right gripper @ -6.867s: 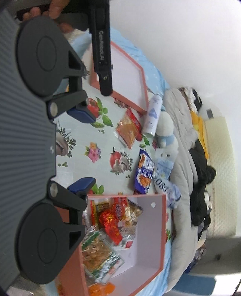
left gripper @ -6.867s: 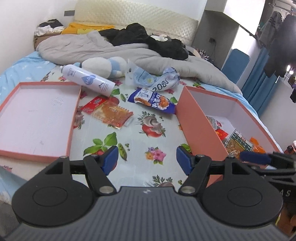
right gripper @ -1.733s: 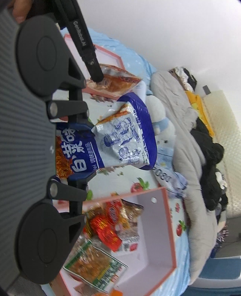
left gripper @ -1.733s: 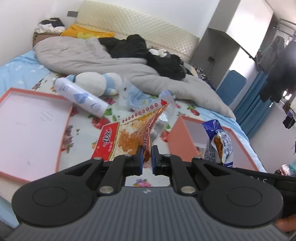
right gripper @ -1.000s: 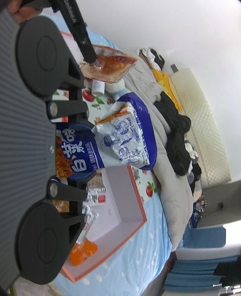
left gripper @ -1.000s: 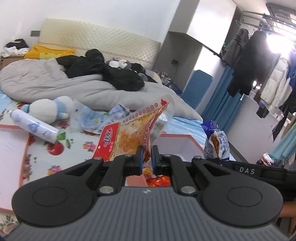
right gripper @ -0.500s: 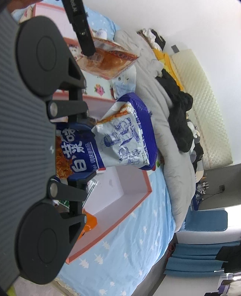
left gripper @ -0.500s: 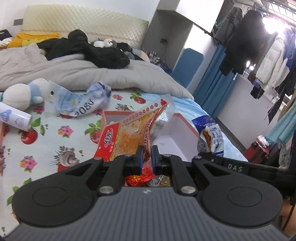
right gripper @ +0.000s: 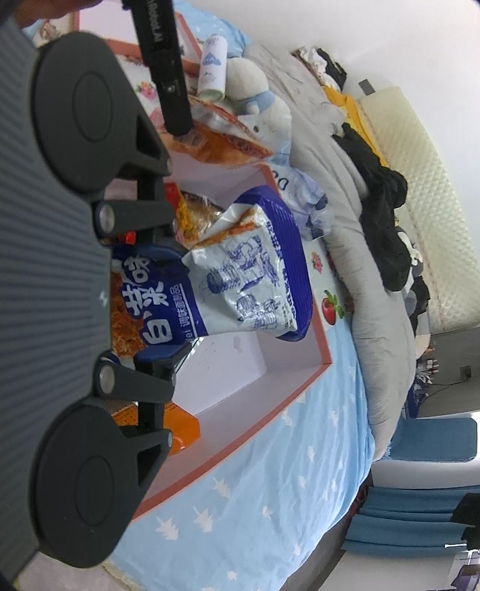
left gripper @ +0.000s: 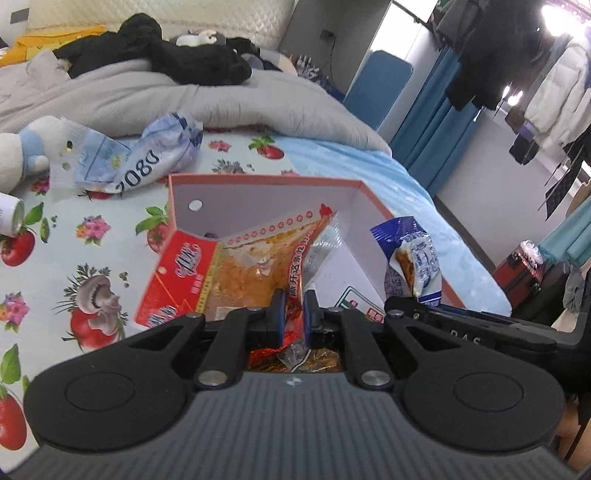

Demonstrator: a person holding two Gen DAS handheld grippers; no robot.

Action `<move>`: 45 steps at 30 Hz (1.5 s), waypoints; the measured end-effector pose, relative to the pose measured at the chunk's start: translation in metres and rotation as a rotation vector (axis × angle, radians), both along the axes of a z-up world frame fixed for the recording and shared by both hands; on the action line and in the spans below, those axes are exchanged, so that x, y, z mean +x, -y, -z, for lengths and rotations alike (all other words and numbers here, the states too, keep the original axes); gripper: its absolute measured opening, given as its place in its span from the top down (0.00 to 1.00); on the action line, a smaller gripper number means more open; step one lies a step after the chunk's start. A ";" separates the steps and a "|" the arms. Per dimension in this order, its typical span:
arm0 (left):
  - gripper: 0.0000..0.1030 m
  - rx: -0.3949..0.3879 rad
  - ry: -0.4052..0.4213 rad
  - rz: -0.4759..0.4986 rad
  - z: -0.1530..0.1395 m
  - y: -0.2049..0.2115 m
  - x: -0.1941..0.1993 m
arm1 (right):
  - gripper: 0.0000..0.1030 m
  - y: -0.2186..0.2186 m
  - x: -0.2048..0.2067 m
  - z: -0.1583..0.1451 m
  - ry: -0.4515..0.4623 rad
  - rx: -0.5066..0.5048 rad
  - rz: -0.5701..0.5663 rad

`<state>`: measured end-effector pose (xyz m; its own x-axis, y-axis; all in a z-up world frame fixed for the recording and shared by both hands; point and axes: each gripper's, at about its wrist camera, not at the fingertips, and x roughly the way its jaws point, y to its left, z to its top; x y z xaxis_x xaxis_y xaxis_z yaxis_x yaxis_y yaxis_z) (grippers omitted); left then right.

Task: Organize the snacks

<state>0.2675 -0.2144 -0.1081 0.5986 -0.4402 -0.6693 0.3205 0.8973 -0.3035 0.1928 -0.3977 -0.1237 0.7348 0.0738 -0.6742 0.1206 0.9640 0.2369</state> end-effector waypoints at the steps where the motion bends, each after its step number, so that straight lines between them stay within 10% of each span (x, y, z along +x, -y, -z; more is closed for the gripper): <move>1: 0.89 0.008 -0.002 0.002 0.003 0.003 0.003 | 0.52 0.002 0.003 0.004 -0.007 0.007 -0.002; 14: 0.87 0.031 -0.063 0.014 0.031 0.032 0.038 | 0.51 0.019 0.030 0.041 -0.092 0.086 -0.012; 18: 0.44 0.053 -0.090 0.019 0.033 0.032 0.037 | 0.48 0.020 0.032 0.045 -0.112 0.097 -0.014; 22: 0.36 0.080 -0.049 0.014 0.021 0.026 0.027 | 0.32 0.020 0.026 0.040 -0.086 0.118 -0.018; 45: 0.36 -0.023 0.194 0.007 -0.117 -0.043 -0.086 | 0.30 -0.017 -0.074 -0.114 0.221 0.042 0.000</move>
